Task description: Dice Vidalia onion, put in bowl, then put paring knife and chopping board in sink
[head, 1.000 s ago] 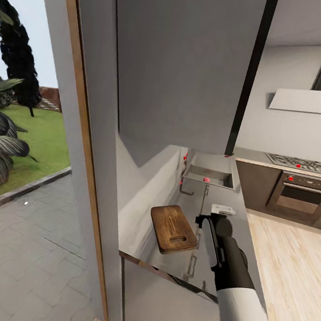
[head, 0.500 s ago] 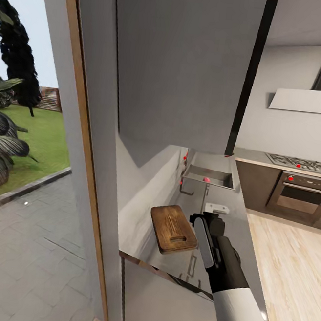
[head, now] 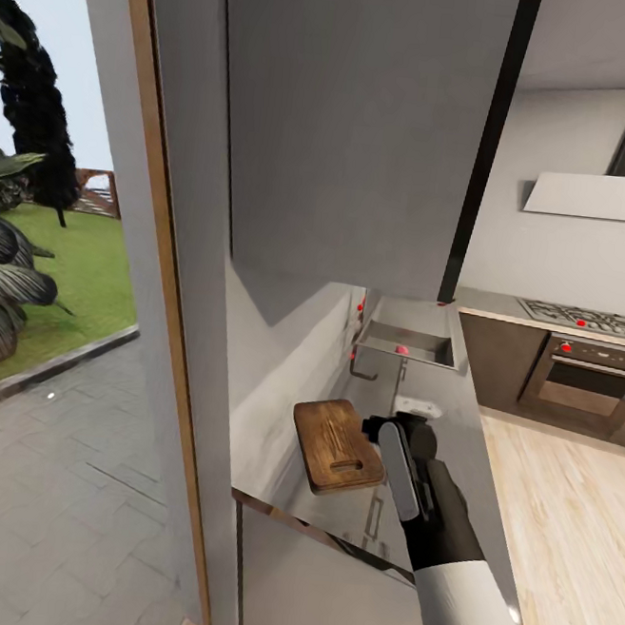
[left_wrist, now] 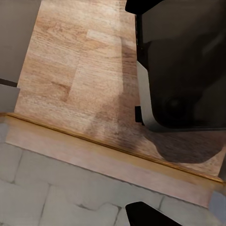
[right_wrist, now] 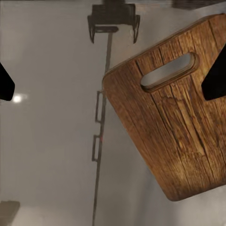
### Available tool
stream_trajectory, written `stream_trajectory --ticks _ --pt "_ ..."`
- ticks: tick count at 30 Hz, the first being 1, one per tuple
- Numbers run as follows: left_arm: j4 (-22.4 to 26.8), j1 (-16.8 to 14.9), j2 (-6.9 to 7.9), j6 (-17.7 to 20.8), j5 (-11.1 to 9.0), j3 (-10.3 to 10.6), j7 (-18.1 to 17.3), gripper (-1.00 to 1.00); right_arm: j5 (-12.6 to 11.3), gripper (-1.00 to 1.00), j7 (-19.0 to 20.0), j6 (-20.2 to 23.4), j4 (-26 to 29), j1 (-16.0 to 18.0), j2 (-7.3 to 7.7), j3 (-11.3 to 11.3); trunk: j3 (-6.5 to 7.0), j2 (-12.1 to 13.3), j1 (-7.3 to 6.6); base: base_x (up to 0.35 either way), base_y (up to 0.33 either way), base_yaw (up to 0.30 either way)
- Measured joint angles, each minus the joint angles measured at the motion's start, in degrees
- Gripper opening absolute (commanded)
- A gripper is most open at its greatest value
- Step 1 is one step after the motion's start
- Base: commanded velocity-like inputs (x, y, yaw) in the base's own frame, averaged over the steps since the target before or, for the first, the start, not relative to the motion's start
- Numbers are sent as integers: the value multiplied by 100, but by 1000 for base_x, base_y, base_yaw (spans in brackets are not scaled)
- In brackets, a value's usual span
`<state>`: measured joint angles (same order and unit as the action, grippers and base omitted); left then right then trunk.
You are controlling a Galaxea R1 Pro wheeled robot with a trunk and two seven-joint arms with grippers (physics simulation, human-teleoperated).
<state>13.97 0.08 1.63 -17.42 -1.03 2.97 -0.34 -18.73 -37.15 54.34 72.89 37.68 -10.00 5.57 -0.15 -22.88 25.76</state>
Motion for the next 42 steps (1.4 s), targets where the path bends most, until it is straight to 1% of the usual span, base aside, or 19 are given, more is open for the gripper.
stream_trajectory --ticks 1,3,5,9,11,12,16,19,21,28,36,42 --pt "0 0 0 2 0 0 0 100 -181 100 -4 1 -2 0 0 0 0 0 0 0 0 0" --pt "0 0 0 2 0 0 0 100 -408 100 -35 3 -11 0 0 6 0 0 0 0 0 0" --pt "0 0 0 4 0 0 0 100 -608 100 -166 5 -40 0 0 16 0 0 0 0 0 0" --pt "0 0 0 2 0 0 0 100 -719 100 -370 -1 -74 0 0 24 0 0 0 0 0 0" --pt "0 0 0 2 0 0 0 100 -754 100 -406 -4 -78 0 0 24 0 0 0 0 0 0" --pt "0 0 0 1 0 0 0 100 -808 100 -493 -10 -82 0 0 20 0 0 0 0 0 0" --pt "0 0 0 4 0 0 0 100 -851 100 -769 -72 -84 0 0 18 0 0 0 0 0 0" --pt "0 0 0 2 0 0 0 100 -867 100 -1054 -334 -89 0 0 18 0 0 0 0 0 0" --pt "0 0 0 3 0 0 0 100 -883 100 -1156 -456 -97 0 0 18 0 0 0 0 0 0" --pt "0 0 0 0 0 0 0 100 -1018 100 -1231 -543 -221 0 0 25 0 0 0 0 0 0" --pt "0 0 0 -1 0 0 0 100 -1046 100 -1244 -547 -469 0 0 22 0 0 0 0 0 0" --pt "-1 0 0 3 0 0 0 100 -1047 100 -1301 -549 -497 -1 0 22 -7 1 0 0 0 0"
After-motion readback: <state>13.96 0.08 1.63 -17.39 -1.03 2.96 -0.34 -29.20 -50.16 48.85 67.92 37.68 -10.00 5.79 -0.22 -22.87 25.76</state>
